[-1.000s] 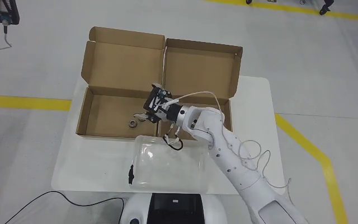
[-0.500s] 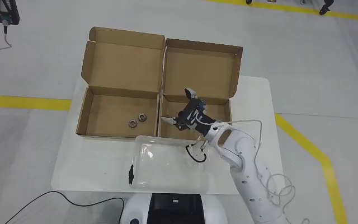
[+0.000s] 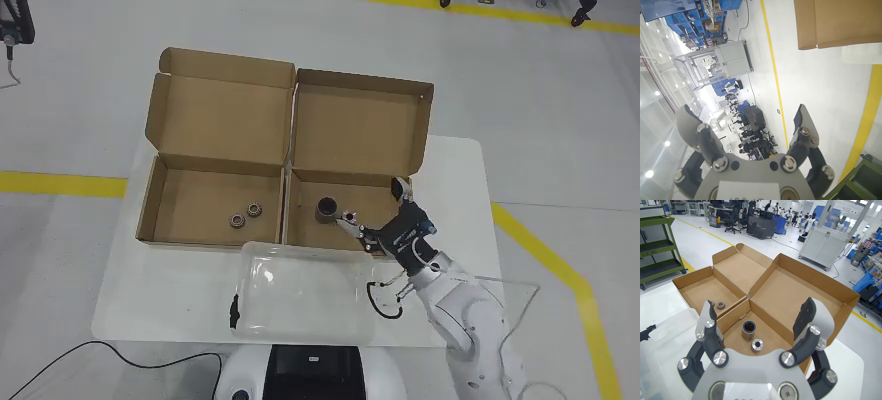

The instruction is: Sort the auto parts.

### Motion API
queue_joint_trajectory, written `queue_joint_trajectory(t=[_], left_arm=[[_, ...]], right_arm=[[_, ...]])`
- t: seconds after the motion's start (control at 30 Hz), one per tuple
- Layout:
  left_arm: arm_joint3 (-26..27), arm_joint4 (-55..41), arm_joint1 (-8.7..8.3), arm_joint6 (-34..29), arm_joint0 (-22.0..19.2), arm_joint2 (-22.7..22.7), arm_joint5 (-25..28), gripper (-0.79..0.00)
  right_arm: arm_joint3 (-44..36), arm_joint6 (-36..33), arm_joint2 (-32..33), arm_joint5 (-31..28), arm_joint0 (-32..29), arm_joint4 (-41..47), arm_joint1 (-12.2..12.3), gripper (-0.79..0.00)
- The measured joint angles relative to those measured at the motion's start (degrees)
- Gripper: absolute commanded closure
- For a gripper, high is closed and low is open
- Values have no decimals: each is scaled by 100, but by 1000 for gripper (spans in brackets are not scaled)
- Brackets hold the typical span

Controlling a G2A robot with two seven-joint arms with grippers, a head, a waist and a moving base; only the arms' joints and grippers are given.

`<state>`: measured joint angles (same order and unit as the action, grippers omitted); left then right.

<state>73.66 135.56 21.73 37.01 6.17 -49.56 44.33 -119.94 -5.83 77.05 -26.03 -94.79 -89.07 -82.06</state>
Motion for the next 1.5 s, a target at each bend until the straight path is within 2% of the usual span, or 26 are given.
queue_joint_trajectory(t=[0.5, 0.8, 1.5], left_arm=[[0, 0, 0, 0, 0, 0, 0, -785], [0, 0, 0, 0, 0, 0, 0, -785], [0, 0, 0, 0, 0, 0, 0, -784]], right_arm=[[-908, 1351, 654, 1021, -1941, -384, 148, -785], [-1421, 1508, 674, 1729, -2775, -751, 185, -785], [-1389, 1673, 709, 1804, -2888, -719, 208, -785]])
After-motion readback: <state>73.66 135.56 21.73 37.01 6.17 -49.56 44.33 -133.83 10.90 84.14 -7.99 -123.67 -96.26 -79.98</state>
